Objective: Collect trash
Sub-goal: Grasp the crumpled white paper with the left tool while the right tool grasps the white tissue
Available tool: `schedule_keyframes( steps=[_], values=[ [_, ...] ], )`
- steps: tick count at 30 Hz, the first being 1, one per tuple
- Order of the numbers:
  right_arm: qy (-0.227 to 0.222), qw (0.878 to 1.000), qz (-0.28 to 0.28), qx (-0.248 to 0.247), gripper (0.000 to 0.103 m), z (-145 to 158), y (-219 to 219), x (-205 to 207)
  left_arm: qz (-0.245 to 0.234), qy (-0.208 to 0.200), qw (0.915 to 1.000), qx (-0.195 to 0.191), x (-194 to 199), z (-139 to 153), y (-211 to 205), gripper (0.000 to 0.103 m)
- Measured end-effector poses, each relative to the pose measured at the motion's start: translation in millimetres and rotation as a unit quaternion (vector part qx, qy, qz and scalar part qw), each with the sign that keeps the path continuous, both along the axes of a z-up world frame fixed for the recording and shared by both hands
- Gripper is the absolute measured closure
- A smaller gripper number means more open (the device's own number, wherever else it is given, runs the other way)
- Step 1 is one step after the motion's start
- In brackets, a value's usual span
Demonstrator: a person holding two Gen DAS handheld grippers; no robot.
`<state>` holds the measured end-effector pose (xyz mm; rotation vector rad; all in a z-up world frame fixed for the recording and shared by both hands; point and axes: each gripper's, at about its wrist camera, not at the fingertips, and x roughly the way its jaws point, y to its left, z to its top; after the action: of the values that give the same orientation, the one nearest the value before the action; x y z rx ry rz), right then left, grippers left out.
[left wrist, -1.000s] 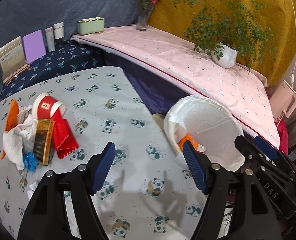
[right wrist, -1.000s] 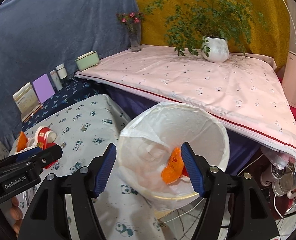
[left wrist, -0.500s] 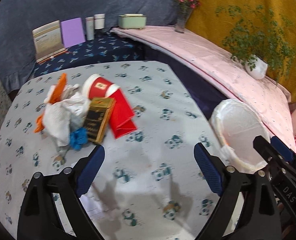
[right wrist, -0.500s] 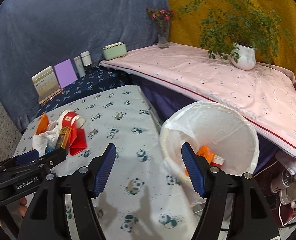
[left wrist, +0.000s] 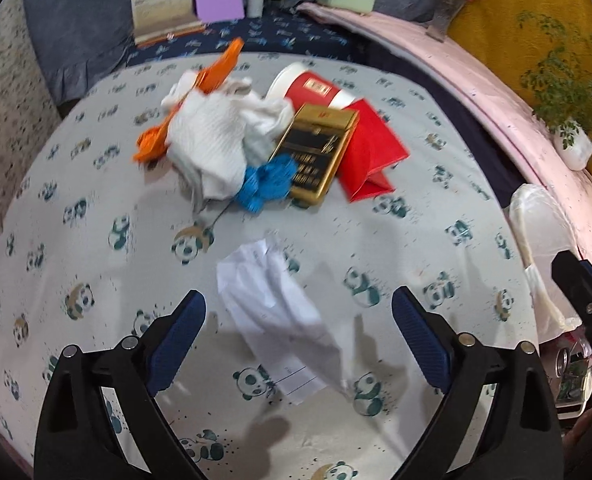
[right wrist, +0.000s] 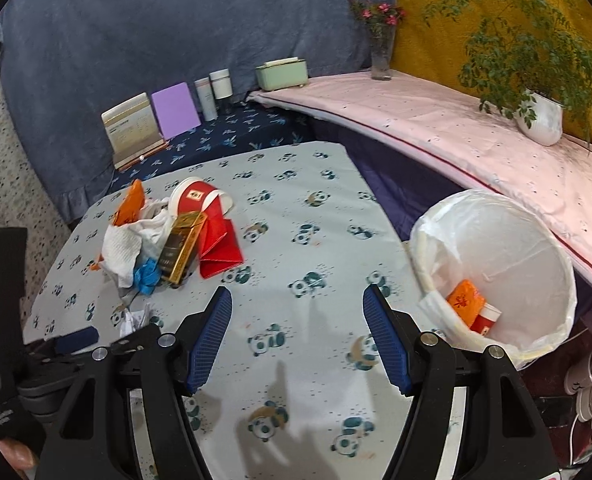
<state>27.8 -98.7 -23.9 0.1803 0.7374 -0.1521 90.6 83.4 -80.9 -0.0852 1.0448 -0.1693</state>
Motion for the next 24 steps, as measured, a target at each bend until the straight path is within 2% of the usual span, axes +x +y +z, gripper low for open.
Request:
schedule_keyframes(
  steps=[5,7,8,9,11,13,14,24],
  values=[
    [0.009,1.0,0.012,0.002,0.037,-6.1,13.1,5.6,0.014,0.043,0.9986,-0.027,7.3,-24.7,10.7,0.014],
    [0.013,1.0,0.016,0.002,0.037,-8.5,18.4,7.7,0.015,0.054,0.9977,-0.038,8.5,-31.4,12.5,0.02],
    [0.014,1.0,0.018,0.002,0.037,-9.1,19.8,8.6,0.014,0.054,0.9978,-0.037,8.2,-32.0,12.6,0.025],
    [0.015,1.0,0.019,0.002,0.037,-9.5,20.9,8.9,0.012,0.047,0.9982,-0.035,7.3,-30.8,12.4,0.036],
    [0.017,1.0,0.022,0.0,0.037,-11.3,24.7,10.4,-0.001,0.045,0.9981,-0.042,7.0,-28.3,12.7,0.052],
    [0.019,1.0,0.024,0.001,0.037,-12.7,26.7,12.3,-0.007,0.046,0.9974,-0.055,7.6,-26.1,15.3,0.063],
    [0.02,0.999,0.026,0.001,0.037,-13.7,28.2,13.6,-0.009,0.045,0.9972,-0.058,7.5,-25.1,16.6,0.08],
    [0.025,0.999,0.047,0.006,0.037,-17.2,50.2,29.1,-0.004,0.008,0.9975,-0.071,4.6,3.8,44.0,0.082]
  ],
)
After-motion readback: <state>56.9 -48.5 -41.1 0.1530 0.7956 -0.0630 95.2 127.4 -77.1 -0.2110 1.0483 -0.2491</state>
